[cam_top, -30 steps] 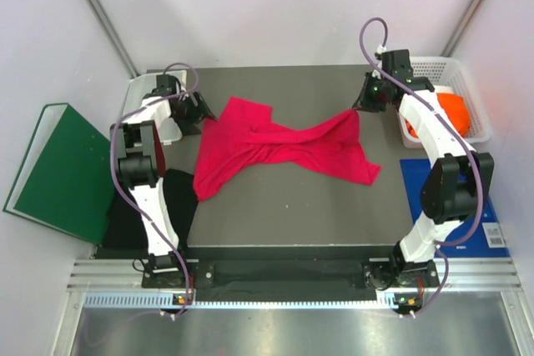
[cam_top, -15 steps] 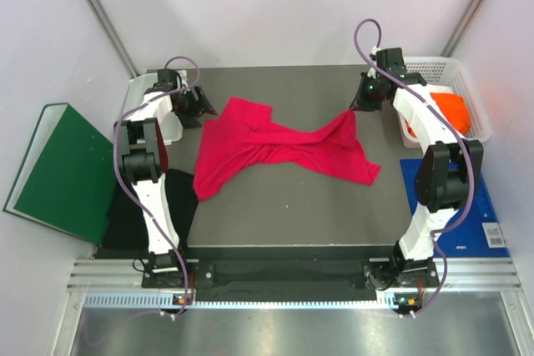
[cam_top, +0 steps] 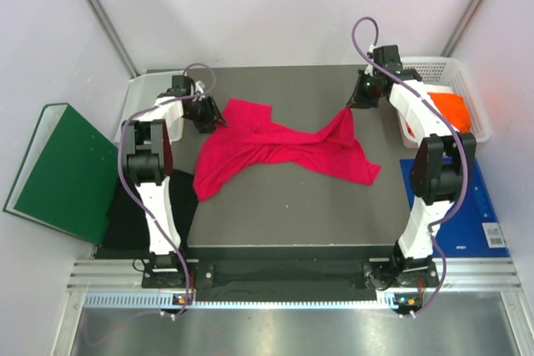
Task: Fold and stack the t-shirts
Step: Flatten out the tshirt
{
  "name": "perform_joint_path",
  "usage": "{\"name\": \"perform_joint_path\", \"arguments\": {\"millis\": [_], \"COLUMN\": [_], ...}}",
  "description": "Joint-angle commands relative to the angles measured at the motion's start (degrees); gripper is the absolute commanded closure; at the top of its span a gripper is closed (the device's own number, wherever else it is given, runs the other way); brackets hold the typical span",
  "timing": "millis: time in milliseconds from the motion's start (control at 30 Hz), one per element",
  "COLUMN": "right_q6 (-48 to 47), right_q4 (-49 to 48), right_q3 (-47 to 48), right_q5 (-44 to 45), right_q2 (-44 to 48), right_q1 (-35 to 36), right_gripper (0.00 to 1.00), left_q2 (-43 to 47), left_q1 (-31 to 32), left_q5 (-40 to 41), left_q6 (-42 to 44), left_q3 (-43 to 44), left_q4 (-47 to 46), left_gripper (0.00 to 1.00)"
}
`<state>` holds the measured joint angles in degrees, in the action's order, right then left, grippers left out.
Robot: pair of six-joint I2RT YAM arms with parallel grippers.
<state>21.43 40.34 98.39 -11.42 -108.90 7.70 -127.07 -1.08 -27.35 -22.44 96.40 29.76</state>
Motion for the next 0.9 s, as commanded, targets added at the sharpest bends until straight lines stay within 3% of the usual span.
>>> {"name": "perform_joint_path", "arguments": {"millis": [0,33,67,133,433,700,867], "right_q6": [0.7,0.8,0.9,0.9,1.8,2.0,2.2], "right_q4": [-0.4,-0.5,-0.4,-0.6,-2.1,-2.5,-2.9], "right_q3": [3.0,3.0,2.8,2.7,0.0,-1.2,-2.6], "right_q5": [-0.6,-0.6,-0.5,-0.7,-1.5,-1.3,-1.3], "right_q2": [-0.3,-0.3,-0.3,-0.3,0.8,1.7,2.4], "right_q1": [-0.5,-0.4,-0.4,-0.4,-0.4,-0.4,-0.4], "right_gripper": [1.00,1.00,1.00,1.00,1.00,1.00,1.00], "left_q2": [-3.3,-3.2,-2.8,-2.1,5.7,9.4,9.9], "left_q1": [0.9,0.8,0.9,0.8,-0.3,-2.3,-2.4], "left_q5": [2.9,3.0,3.3,4.9,13.2,15.8,14.1], "left_q6": [2.2,2.3,2.5,2.4,2.3,2.7,2.5], "left_q3": [-5.3,-5.5,-5.5,-5.6,-2.6,1.6,2.9], "left_q4": [5.0,5.1,5.3,5.8,9.0,10.4,10.7], "left_gripper": [0.55,0.60,0.78,1.00,0.99,1.00,0.89]}}
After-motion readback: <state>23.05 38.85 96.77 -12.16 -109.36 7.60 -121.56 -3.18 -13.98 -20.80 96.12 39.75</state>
